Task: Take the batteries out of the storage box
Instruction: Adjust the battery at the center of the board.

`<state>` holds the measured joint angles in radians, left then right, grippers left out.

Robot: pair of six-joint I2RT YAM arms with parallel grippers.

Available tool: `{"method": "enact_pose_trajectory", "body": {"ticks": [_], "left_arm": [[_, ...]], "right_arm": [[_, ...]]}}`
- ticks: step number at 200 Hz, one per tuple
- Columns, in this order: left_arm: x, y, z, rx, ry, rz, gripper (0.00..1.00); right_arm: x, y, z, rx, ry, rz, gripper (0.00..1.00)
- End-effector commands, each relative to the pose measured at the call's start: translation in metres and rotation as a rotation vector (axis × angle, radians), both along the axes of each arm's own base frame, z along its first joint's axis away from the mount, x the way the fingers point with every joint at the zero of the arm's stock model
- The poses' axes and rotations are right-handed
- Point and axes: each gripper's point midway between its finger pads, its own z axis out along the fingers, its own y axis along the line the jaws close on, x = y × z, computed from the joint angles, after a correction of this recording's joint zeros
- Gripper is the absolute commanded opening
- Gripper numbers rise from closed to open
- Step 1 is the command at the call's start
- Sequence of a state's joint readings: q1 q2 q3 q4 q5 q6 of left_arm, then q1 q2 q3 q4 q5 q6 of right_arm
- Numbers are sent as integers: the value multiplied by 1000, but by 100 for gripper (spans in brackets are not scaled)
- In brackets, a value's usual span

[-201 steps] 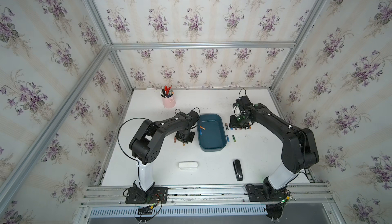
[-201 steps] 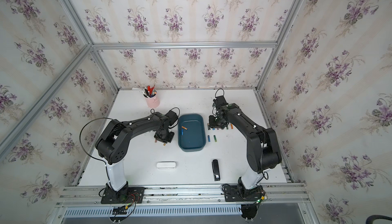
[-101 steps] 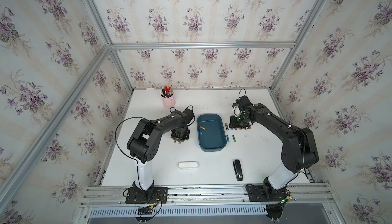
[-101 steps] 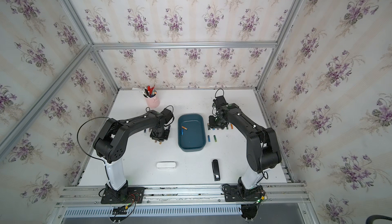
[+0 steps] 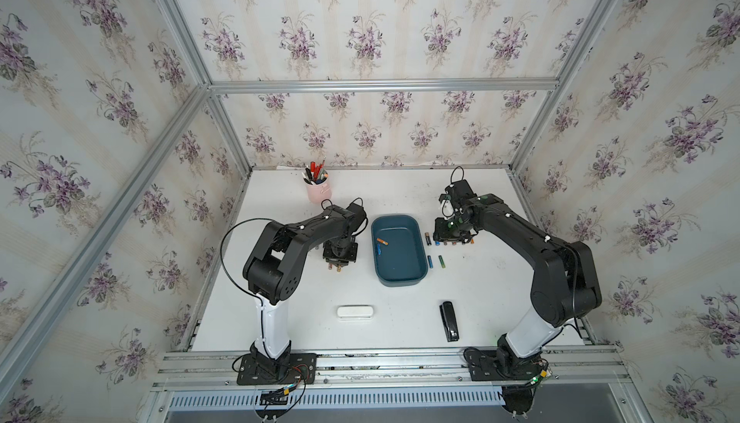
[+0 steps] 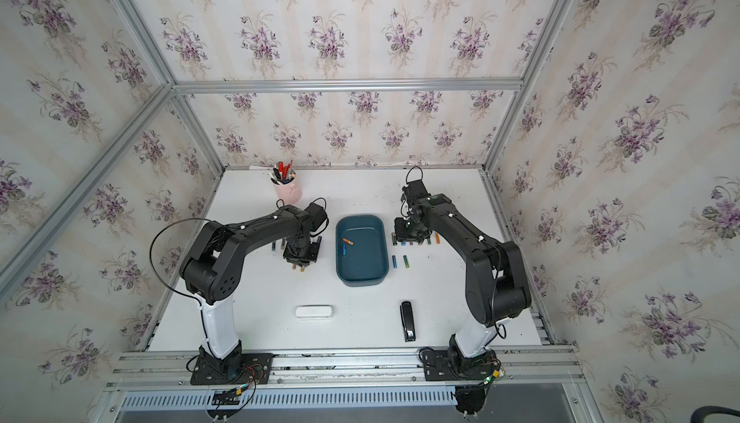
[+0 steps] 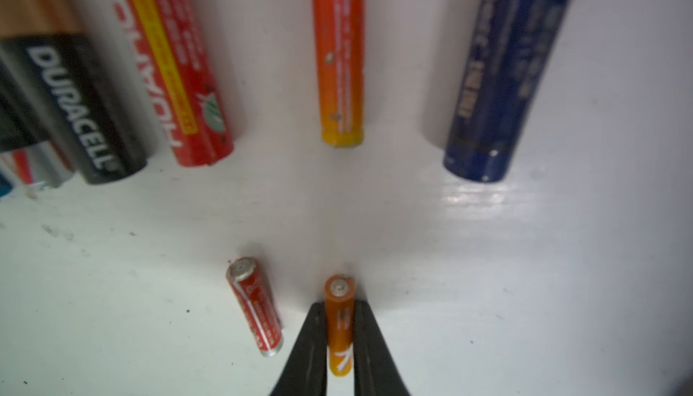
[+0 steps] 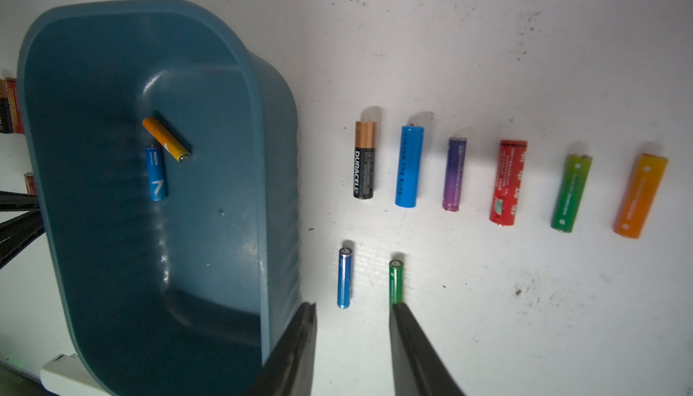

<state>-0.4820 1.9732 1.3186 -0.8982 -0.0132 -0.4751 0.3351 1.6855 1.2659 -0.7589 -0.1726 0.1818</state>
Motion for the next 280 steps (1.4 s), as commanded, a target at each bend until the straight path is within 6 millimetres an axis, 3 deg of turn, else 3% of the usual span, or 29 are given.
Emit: {"method": "enact_pose_trajectory", "body": {"ticks": [1, 79, 138, 210, 242, 280], "left_arm": [[6, 0, -10, 0, -23, 29, 17], [20, -6, 8, -29, -97, 18, 17], [11, -3, -6, -17, -49, 16, 20], [11, -4, 0, -29, -59, 17, 29], [15, -9, 14, -58, -76, 16, 32], [22, -12, 42, -83, -120, 9, 35]], "right_arm": [[1, -2, 0, -12, -4, 8, 38], [1, -2, 0, -14, 0, 8, 38], [-1, -3, -2, -16, 4, 7, 38], [1, -3, 3, -11, -7, -2, 38], [4, -1, 11, -4, -25, -11, 38], [10, 14, 36, 16, -78, 7, 38]]}}
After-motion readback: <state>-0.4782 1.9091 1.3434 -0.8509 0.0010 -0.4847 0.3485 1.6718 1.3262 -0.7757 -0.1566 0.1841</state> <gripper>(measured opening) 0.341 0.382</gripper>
